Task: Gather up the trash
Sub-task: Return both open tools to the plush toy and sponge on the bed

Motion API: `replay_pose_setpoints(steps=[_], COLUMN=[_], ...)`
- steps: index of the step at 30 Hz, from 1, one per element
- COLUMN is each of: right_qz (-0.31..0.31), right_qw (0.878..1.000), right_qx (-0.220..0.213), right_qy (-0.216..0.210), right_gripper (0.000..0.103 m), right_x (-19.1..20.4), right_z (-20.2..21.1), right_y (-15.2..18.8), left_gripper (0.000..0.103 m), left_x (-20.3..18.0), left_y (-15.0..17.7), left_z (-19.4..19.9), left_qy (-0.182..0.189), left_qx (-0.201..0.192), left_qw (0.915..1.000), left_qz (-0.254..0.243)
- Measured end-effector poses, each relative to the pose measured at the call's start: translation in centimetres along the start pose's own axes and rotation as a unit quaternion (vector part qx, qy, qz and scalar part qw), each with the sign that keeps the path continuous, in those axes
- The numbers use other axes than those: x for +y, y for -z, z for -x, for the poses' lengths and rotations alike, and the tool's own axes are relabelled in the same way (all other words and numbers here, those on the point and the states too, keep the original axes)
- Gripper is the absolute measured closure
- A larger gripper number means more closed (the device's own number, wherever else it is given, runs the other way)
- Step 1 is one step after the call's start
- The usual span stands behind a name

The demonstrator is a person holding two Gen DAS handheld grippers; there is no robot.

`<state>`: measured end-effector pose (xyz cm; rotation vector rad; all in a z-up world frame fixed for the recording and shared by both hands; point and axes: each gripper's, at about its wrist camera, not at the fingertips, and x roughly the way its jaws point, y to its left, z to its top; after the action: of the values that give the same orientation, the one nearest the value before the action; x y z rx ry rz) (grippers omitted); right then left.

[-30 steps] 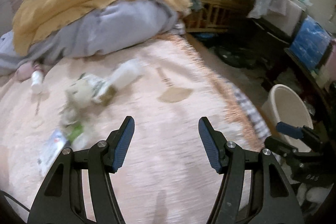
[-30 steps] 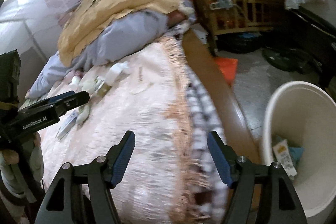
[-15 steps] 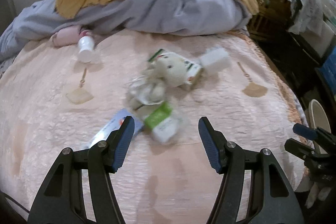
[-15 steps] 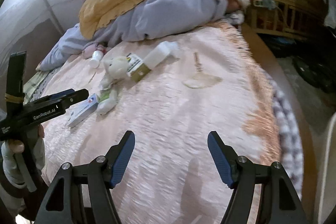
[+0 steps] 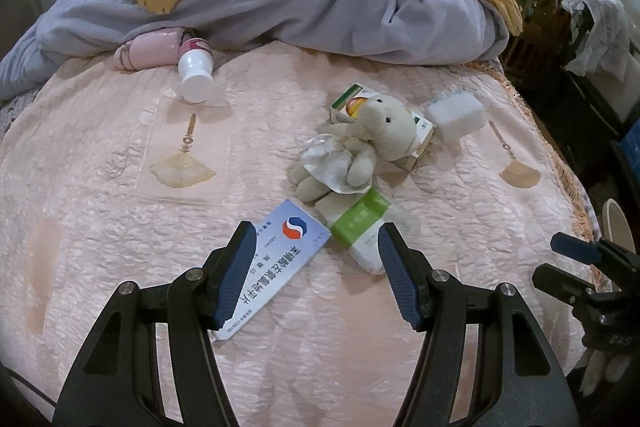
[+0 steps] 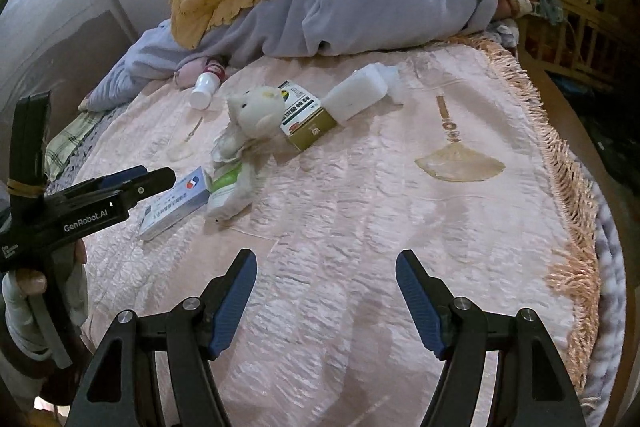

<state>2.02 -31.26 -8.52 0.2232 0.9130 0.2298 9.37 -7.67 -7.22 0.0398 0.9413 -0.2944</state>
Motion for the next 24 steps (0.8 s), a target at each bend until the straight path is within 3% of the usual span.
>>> replay_pose_setpoints(steps=[9, 18, 24], right_qz=[-0.002, 0.002, -0.001], right_qw=[1.0, 1.0, 1.0], right_qx=[0.002, 0.006, -0.001], right_qy=[0.0, 0.004, 0.007], right_gripper=[0.033, 0.03, 0.03], right_x=[0.0, -0.5, -1.3], right_z=[-0.6, -2.0, -2.8], right_y=[-0.4, -1.8, -3.6], left_gripper=[0.041, 0.041, 0.041], left_x=[0.1, 0.5, 0.0], left_y=[0.0, -0.6, -2.0], left_z=[-0.3, -1.1, -2.2], left_qy=[0.004, 0.046, 0.047], left_qx=[0.0, 0.006, 0.013], left_qw=[1.0, 0.9989, 0.9986], left_qz=[-0.002, 0.001, -0.02])
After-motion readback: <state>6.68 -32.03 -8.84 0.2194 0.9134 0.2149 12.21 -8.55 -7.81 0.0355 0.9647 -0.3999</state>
